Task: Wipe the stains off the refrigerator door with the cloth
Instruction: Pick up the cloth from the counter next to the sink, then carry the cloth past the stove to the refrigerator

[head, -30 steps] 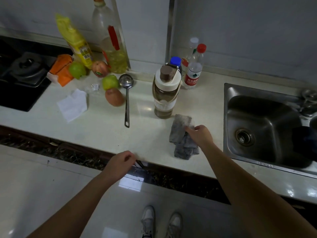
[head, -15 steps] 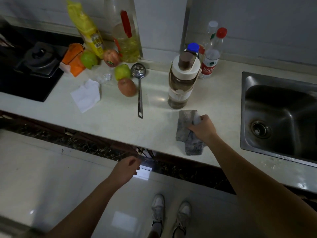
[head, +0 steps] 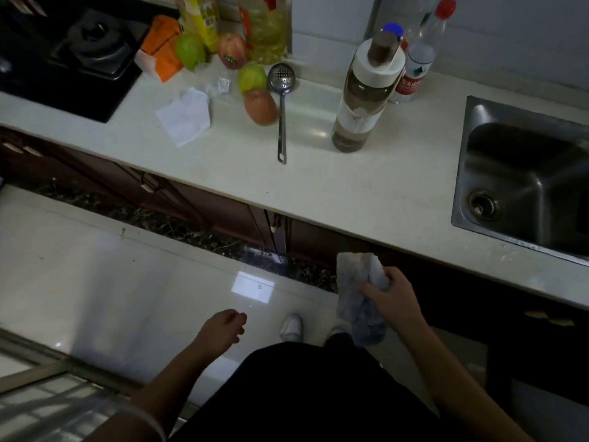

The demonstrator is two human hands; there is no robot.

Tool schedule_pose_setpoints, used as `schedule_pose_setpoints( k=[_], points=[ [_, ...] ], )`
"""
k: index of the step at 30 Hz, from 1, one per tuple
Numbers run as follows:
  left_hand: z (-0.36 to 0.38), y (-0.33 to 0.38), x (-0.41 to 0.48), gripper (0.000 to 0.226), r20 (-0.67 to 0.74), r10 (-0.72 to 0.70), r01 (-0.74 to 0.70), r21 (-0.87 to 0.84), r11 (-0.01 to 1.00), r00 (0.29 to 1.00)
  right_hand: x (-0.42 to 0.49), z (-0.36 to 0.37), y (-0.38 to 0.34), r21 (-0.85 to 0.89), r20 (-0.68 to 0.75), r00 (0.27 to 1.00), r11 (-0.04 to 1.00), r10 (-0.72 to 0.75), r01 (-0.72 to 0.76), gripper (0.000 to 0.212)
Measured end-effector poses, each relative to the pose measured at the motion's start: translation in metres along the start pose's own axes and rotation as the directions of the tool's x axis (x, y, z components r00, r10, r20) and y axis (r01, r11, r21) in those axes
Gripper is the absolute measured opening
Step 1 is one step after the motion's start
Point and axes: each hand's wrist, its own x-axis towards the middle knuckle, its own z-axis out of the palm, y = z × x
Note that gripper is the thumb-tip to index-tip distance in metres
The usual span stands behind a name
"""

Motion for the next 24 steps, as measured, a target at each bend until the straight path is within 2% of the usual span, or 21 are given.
schedule_pose_setpoints(
  k=[4, 7, 10, 14, 19, 24],
  points=[
    [0.003, -0.04, -0.015, 0.031, -0.009, -0.066, 0.065, -0.062, 0.996, 0.998, -0.005, 0.001, 0.003, -0.052, 0.036, 0.999, 0.999, -0.015, 0.017, 0.036],
    [0.002, -0.065, -0.027, 0.027, -0.056, -0.118, 0.108, -0.156, 0.982, 0.991, 0.001, 0.007, -0.016, -0.08, 0.111, 0.99, 0.993, -0.082, 0.091, 0.035],
    [0.008, -0.088, -0.047, 0.027, -0.119, -0.202, 0.168, -0.246, 0.955, 0.972, 0.01, 0.025, -0.039, -0.142, 0.259, 0.958, 0.976, -0.127, 0.168, 0.034],
    [0.029, -0.115, -0.089, 0.026, -0.192, -0.319, 0.205, -0.451, 0.869, 0.928, 0.008, 0.068, -0.073, -0.204, 0.466, 0.866, 0.93, -0.183, 0.306, 0.032],
    [0.065, -0.172, -0.13, 0.026, -0.159, -0.502, 0.274, -0.681, 0.679, 0.85, -0.023, 0.143, -0.125, -0.198, 0.665, 0.711, 0.865, -0.227, 0.461, 0.029],
    [0.08, -0.228, -0.148, 0.024, -0.038, -0.637, 0.255, -0.897, 0.362, 0.77, -0.051, 0.225, -0.173, -0.197, 0.794, 0.561, 0.773, -0.235, 0.603, 0.033]
  ],
)
